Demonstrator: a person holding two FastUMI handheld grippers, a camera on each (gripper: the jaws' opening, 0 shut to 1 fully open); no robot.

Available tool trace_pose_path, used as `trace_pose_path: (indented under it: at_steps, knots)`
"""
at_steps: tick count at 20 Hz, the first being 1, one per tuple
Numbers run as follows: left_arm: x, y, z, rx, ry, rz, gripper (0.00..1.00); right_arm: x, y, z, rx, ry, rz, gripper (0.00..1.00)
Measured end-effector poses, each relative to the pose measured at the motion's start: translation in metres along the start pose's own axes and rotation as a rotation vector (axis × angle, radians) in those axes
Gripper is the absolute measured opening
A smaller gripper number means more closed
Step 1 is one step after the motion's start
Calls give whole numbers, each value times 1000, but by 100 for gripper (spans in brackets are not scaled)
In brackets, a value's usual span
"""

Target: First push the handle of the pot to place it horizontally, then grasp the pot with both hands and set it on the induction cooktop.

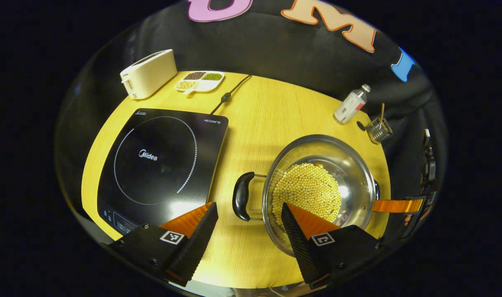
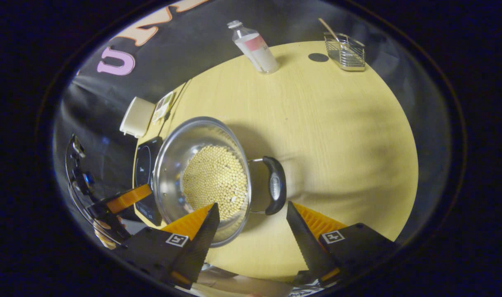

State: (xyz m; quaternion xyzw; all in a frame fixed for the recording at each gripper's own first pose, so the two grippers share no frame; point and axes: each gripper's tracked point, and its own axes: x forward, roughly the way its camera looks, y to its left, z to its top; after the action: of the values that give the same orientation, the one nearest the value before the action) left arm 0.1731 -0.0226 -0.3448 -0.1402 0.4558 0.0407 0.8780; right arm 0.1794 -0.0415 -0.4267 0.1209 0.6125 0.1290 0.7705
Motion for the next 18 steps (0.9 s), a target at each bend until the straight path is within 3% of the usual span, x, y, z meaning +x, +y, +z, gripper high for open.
trace_pose_path:
  at_steps: [1,3,4,5,6,7,8,12,13,14,16,17,18]
  knots:
    - [8,-3,1,1,15,-8,96,2,-2,0,1,6,-3,100]
    - [19,-8,-1,4,50,-24,95,8,-6,5,8,3,-7,100]
    - [26,-9,-1,9,60,-27,94,11,-8,8,16,1,-1,94]
    - [31,-9,-1,13,70,-27,94,15,-9,9,22,7,-1,94]
    - [36,-8,-1,19,78,-24,94,18,-11,9,25,12,-1,100]
    - [40,-7,1,25,81,-16,91,22,-12,11,29,15,1,93]
    - [43,-6,2,28,83,-11,90,27,-12,13,34,20,7,100]
    - [55,-4,4,30,101,0,86,42,-8,19,47,42,29,98]
    - [58,-2,3,31,108,4,91,45,-8,21,53,46,28,87]
    - [62,-2,1,26,114,4,85,49,-7,21,56,54,29,74]
    - [68,1,0,15,124,18,83,54,-6,23,54,58,29,72]
    - [71,4,-4,18,140,28,79,57,-10,22,46,65,7,82]
    - [70,5,-4,22,147,27,81,53,-11,22,44,84,8,74]
